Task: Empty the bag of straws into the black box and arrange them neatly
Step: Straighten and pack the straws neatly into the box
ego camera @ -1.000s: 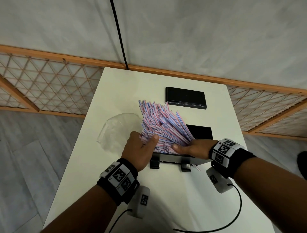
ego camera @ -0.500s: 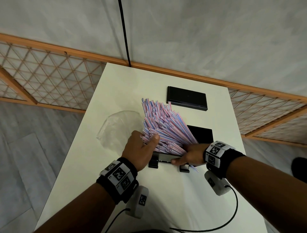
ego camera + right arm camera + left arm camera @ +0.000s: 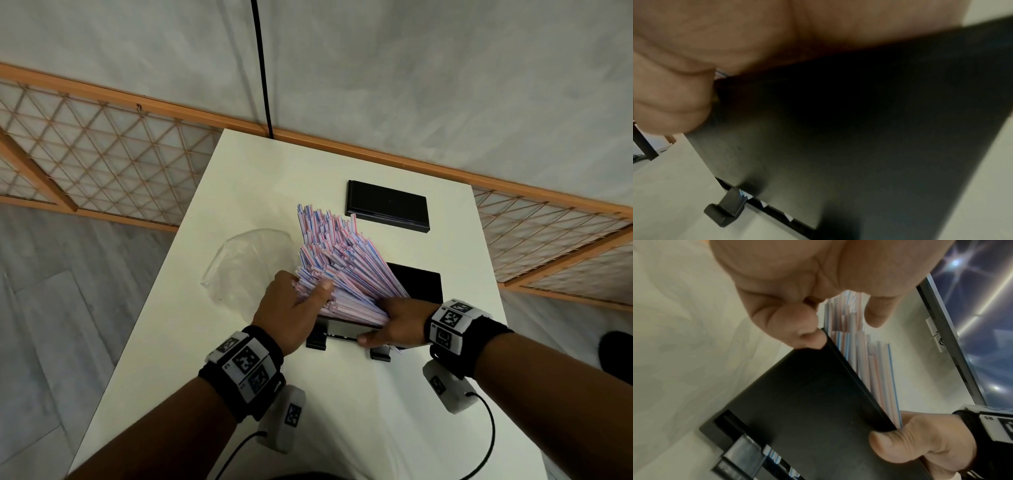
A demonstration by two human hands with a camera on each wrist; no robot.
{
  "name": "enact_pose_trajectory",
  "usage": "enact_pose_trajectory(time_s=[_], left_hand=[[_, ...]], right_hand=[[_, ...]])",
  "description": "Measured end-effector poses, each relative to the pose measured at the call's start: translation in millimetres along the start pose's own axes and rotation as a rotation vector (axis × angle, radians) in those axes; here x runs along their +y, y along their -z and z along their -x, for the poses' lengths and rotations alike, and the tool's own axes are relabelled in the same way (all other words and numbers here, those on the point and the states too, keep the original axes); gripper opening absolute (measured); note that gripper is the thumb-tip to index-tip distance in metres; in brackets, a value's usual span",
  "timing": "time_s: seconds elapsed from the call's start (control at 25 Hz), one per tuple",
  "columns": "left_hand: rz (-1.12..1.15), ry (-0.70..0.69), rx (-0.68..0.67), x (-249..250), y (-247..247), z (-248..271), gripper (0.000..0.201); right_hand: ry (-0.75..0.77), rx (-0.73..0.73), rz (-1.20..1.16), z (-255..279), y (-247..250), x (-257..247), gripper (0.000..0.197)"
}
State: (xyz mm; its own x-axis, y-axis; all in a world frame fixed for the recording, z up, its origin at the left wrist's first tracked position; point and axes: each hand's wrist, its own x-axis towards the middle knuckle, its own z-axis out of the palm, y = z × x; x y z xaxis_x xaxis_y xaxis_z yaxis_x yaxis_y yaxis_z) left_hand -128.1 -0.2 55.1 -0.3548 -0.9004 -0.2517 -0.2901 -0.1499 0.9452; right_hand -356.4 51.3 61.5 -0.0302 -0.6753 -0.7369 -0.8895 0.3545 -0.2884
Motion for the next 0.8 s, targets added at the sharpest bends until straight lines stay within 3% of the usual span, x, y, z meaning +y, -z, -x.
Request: enact_pose_trajectory(time_s=[0.16, 0.36, 0.48, 0.64, 0.8], left_hand=[[-0.035, 0.032, 0.003, -9, 0, -4, 0.038], [-0.085, -0.046, 0.009, -9, 1, -5, 0.058], [-0.119, -0.084, 0.013, -3, -1, -3, 0.05], [-0.171, -0.014, 0.071, 11, 1, 5, 0.04], [-0.148, -0.003, 0.099, 21, 3, 10, 0.043]], right_hand=[[-0.044, -0.052, 0.07, -7, -2, 2, 0.072], [-0.015, -0.067, 0.057, -6, -4, 1, 0.08], [-0.023, -0.087, 0.022, -6, -5, 3, 0.073], [-0.016, -0.012, 0.051, -3, -1, 2, 0.082], [0.054, 0.038, 0.074, 3, 5, -7, 0.068]])
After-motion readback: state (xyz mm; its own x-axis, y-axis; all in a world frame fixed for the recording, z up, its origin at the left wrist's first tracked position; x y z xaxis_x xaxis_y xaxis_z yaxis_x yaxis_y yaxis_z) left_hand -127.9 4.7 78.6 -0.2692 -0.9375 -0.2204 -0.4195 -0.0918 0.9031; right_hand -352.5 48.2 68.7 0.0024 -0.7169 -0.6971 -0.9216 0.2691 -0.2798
